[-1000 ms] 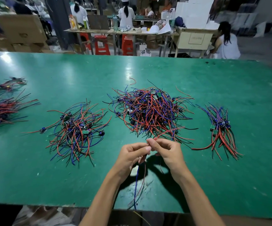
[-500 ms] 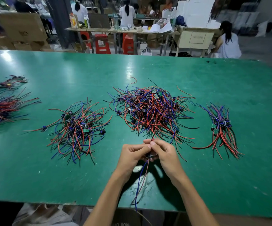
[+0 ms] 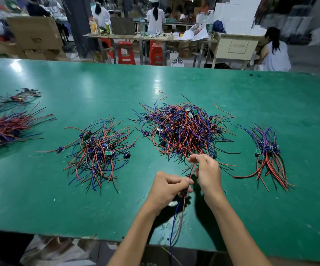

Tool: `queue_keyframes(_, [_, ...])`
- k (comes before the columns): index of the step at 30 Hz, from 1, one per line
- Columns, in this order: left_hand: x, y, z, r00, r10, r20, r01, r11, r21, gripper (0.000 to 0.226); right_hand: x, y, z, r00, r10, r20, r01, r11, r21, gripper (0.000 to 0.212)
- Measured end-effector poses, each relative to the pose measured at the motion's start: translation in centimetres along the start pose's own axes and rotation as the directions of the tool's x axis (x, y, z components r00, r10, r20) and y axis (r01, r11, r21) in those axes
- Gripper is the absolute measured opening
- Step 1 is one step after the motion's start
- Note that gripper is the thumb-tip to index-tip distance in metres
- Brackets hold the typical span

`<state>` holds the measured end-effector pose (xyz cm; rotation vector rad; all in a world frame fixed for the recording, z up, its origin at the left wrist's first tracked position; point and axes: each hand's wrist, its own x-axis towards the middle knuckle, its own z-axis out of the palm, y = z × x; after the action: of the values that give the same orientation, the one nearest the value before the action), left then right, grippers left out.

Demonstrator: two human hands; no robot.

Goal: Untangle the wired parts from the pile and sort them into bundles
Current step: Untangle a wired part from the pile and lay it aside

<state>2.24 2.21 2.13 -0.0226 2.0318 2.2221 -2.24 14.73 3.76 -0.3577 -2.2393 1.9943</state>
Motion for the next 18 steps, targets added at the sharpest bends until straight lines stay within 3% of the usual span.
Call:
queue_keyframes(3, [-0.2,0.0,0.0,0.999,0.004,0.045,-0.006,0.999,0.047,0.011,1.2,-1.0,-0.4,0.993,0.089,-0.078,-0.085,0.995,0.051,0.025])
queue_keyframes(5, [-0.3,-0.2,0.0,0.997,0.009,0.073,-0.016,0.996,0.09,0.011,2.1,-1.3,-0.9,0.974,0.217,-0.06,-0.2,0.956,0.214,0.022])
queue_keyframes(7, [-0.4,-0.2,-0.1,0.996,0.014,0.088,-0.025,0.992,0.124,0.013,2.4,-1.6,-1.7,0.934,0.344,0.093,-0.349,0.835,0.426,0.018])
queue_keyframes(10, [-0.5,-0.2,-0.3,0.996,0.01,0.088,-0.018,0.996,0.091,0.019,2.0,-1.4,-2.8,0.889,0.348,0.298,-0.458,0.669,0.586,0.018])
queue_keyframes(12, [-0.4,-0.3,-0.5,0.998,-0.006,0.069,0.004,0.999,0.032,0.02,1.1,-0.9,-3.2,0.906,0.278,0.32,-0.412,0.753,0.513,0.023])
queue_keyframes(15, [-0.2,-0.4,-0.5,0.998,-0.009,0.064,0.007,0.999,0.035,0.019,-1.0,0.2,-3.5,0.917,0.144,0.372,-0.249,0.935,0.251,0.027])
queue_keyframes(18, [0.1,-0.2,-0.4,0.995,-0.019,0.095,0.017,1.0,0.02,0.02,-2.2,1.2,-3.6,0.934,0.025,0.357,-0.071,0.991,0.115,0.021])
